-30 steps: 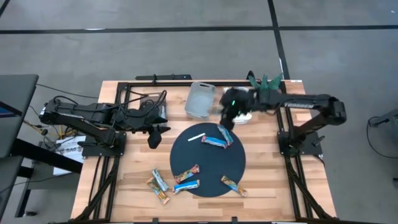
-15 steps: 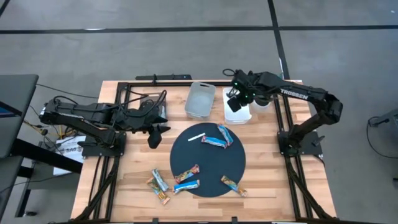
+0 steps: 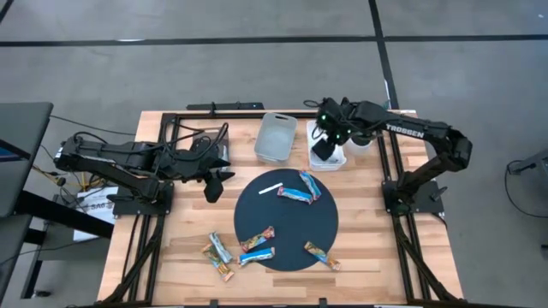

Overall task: Pick and place Granola Bars by type
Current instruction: Put the red granola bar into the white bin

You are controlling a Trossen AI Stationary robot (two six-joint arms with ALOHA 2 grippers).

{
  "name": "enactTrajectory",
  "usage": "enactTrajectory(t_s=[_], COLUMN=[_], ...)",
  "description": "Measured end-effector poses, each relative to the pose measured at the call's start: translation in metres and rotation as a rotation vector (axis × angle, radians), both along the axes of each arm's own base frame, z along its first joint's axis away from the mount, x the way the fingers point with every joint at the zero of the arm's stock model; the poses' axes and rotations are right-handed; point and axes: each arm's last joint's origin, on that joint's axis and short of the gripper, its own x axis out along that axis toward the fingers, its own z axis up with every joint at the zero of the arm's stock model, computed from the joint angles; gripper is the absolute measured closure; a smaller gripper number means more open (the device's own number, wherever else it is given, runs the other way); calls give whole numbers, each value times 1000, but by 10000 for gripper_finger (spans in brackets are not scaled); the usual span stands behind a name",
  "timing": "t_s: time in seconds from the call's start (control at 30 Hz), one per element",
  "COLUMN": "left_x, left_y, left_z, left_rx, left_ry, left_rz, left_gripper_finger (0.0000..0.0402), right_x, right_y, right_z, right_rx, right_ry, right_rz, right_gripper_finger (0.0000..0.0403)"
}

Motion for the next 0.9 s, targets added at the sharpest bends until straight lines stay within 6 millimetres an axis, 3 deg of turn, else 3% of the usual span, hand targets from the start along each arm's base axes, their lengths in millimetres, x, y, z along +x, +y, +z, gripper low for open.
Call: enactTrajectory(t_s=[0.13, 0.33, 0.57, 0.67, 0.9], left_x=[0, 0, 0, 0, -3], left_y=[0, 0, 0, 0, 1], left_z=[0, 0, 0, 0, -3], left_rx=[-13, -35, -36, -36, -24], left_ry=[-4, -11, -12, -9, 34], left_rz=[9, 26, 41, 41, 33], left_gripper_finger=[231, 231, 231, 231, 231], right_x=[10, 22, 31, 42, 69], right_y=[24, 65, 92, 97, 100], right_z=[-1, -1, -7, -19, -72], right_rx=[54, 67, 87, 94, 24], right_ry=[-15, -13, 7, 25, 190], right_rz=[125, 261, 196, 160, 130], right_gripper_finger=[179, 182, 205, 215, 229])
